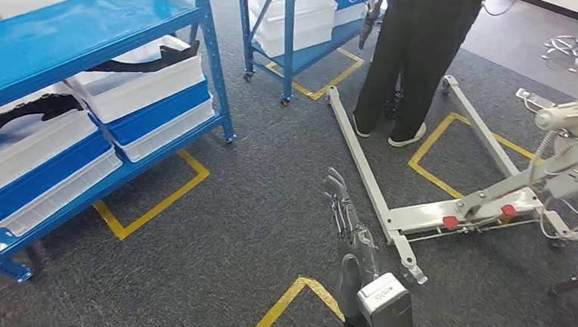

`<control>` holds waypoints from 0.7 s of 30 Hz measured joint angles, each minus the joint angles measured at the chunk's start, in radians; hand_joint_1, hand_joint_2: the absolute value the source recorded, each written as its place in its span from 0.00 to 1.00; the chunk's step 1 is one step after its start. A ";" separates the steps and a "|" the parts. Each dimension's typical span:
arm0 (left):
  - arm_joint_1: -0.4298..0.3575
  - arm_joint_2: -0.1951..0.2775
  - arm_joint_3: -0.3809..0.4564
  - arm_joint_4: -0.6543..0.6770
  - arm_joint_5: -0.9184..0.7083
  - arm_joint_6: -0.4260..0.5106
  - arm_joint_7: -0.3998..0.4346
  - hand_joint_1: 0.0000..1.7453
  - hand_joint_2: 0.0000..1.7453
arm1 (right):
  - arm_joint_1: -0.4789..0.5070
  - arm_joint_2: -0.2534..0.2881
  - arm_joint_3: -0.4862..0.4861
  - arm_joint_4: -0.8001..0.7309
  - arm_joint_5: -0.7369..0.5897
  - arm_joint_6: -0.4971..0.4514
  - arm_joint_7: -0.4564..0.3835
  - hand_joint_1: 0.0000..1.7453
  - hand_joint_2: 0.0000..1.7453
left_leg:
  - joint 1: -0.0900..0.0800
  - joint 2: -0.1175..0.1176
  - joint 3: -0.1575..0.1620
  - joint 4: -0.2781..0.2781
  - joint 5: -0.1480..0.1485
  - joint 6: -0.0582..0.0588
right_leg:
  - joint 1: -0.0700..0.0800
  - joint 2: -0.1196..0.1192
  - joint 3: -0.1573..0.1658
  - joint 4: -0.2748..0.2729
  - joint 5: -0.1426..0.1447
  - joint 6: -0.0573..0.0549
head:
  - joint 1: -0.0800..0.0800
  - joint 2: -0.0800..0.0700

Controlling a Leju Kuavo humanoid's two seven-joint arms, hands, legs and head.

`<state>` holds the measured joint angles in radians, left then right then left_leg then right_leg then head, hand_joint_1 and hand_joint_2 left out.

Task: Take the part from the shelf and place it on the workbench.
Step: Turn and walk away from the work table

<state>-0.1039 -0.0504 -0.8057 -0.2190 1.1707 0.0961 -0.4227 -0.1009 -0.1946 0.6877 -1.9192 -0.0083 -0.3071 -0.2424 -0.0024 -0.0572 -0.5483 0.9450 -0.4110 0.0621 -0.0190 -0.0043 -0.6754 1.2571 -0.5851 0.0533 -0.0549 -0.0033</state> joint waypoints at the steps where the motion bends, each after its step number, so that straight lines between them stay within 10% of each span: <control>1: 0.001 0.000 0.000 0.000 0.000 -0.002 0.000 0.00 0.00 | -0.001 0.000 0.001 0.015 0.001 0.003 0.011 0.00 0.00 | 0.001 -0.017 0.002 0.000 -0.001 -0.001 | -0.001 0.004 0.017 -0.048 0.036 0.000 | 0.000 0.000; 5: 0.001 -0.001 -0.001 0.000 -0.003 -0.006 0.000 0.00 0.00 | -0.010 -0.003 0.014 0.139 -0.002 0.014 0.060 0.00 0.00 | 0.003 -0.073 0.000 0.007 -0.008 -0.019 | -0.011 0.080 0.115 -0.277 0.136 -0.005 | 0.000 0.000; 8: 0.003 -0.002 -0.010 0.000 -0.004 -0.007 0.001 0.00 0.00 | -0.020 -0.002 0.027 0.291 -0.012 0.026 0.068 0.00 0.00 | 0.009 -0.094 -0.010 0.007 -0.007 -0.034 | -0.005 0.052 0.118 -0.284 0.136 -0.021 | 0.000 0.000; 12: 0.002 -0.003 -0.022 0.000 -0.007 -0.007 0.002 0.00 0.00 | -0.039 0.006 0.042 0.500 0.001 0.022 0.078 0.00 0.00 | 0.005 0.017 -0.097 0.176 -0.089 -0.051 | -0.004 -0.003 0.123 -0.288 0.132 -0.038 | -0.009 0.000; 15: 0.001 -0.004 -0.035 0.000 -0.022 -0.006 0.011 0.00 0.00 | -0.050 0.014 0.072 0.730 0.048 -0.009 0.115 0.00 0.00 | 0.007 0.042 -0.174 0.310 -0.121 -0.054 | 0.000 -0.051 0.128 -0.288 0.124 -0.043 | -0.011 0.000; 21: 0.001 -0.004 -0.052 0.000 -0.039 -0.005 0.023 0.00 0.00 | -0.042 0.055 0.123 1.113 0.085 -0.016 0.183 0.00 0.00 | -0.014 0.123 -0.034 0.012 0.008 -0.027 | 0.006 -0.120 0.153 -0.289 0.102 -0.026 | -0.012 0.000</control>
<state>-0.1033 -0.0545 -0.8579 -0.2190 1.1316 0.0907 -0.4001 -0.1427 -0.1396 0.8110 -0.8064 0.0769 -0.3226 -0.0592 -0.0168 0.0662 -0.5818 0.9575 -0.4027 0.0348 -0.0131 -0.1245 -0.5228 0.9680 -0.4835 0.0268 -0.0671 -0.0034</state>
